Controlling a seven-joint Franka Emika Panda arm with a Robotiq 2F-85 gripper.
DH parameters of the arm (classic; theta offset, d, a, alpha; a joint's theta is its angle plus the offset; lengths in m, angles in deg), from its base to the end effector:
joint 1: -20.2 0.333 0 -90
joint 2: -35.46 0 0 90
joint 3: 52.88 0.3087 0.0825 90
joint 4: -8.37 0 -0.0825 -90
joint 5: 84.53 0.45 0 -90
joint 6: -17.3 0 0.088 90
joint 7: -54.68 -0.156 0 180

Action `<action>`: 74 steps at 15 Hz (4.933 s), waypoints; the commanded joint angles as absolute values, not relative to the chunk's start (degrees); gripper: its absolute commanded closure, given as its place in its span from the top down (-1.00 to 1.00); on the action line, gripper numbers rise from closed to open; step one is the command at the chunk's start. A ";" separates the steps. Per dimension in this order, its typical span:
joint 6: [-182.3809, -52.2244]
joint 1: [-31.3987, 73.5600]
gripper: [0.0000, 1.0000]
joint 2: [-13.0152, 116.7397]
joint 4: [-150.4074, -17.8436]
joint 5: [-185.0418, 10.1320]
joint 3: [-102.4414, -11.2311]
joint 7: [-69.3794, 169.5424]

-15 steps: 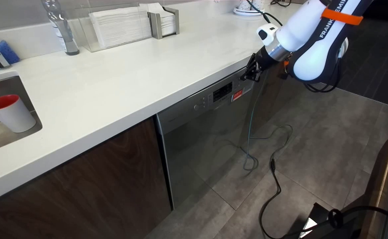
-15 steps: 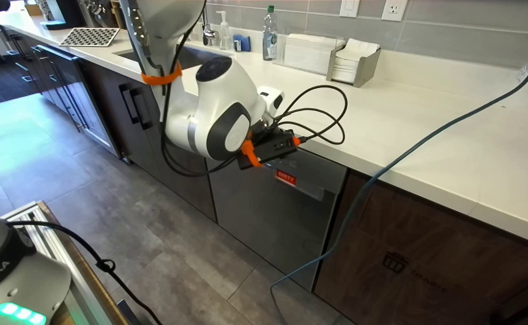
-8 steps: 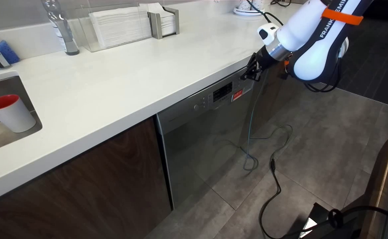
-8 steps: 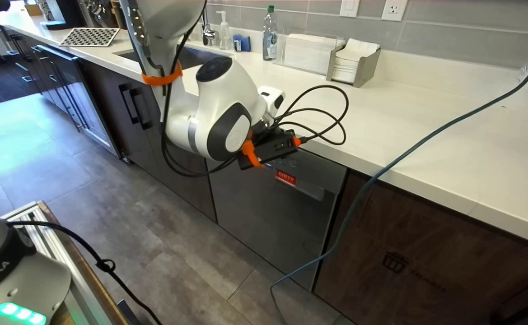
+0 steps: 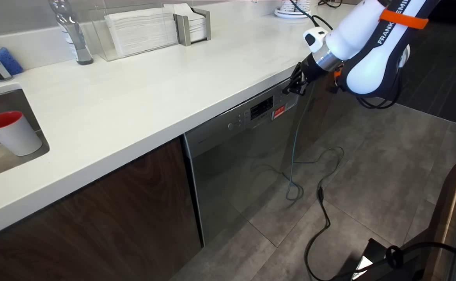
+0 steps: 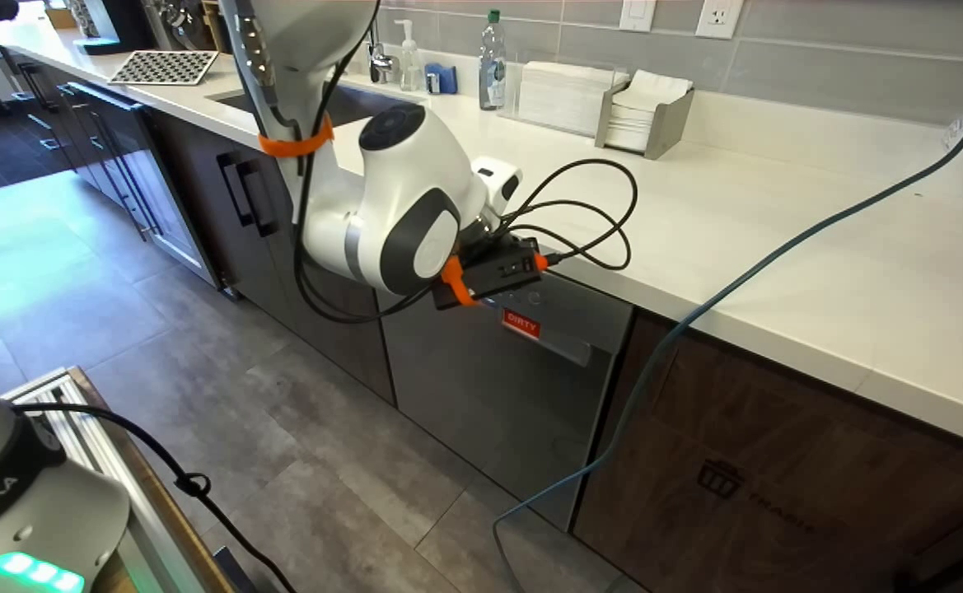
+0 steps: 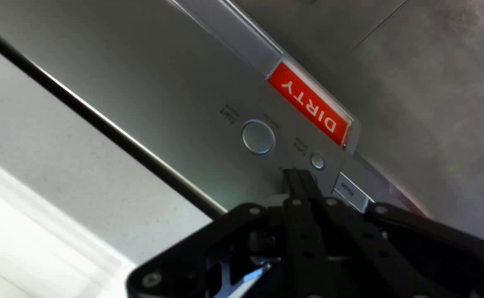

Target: Press a button on the right side of the dish washer

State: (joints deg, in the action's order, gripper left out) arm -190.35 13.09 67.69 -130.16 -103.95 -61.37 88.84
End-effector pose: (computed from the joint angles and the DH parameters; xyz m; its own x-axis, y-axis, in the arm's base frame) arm 0.5350 -0.1081 0.0456 0.6201 0.6750 0.3999 0.5253 -0.7358 0.4274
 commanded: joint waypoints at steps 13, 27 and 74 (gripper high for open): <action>-193.90 9.20 -1.00 70.94 -126.84 -111.17 -58.74 83.08; -193.65 8.53 -1.00 69.63 -127.72 -110.55 -57.31 77.28; -165.22 57.78 1.00 42.76 -145.93 -110.76 -100.57 112.46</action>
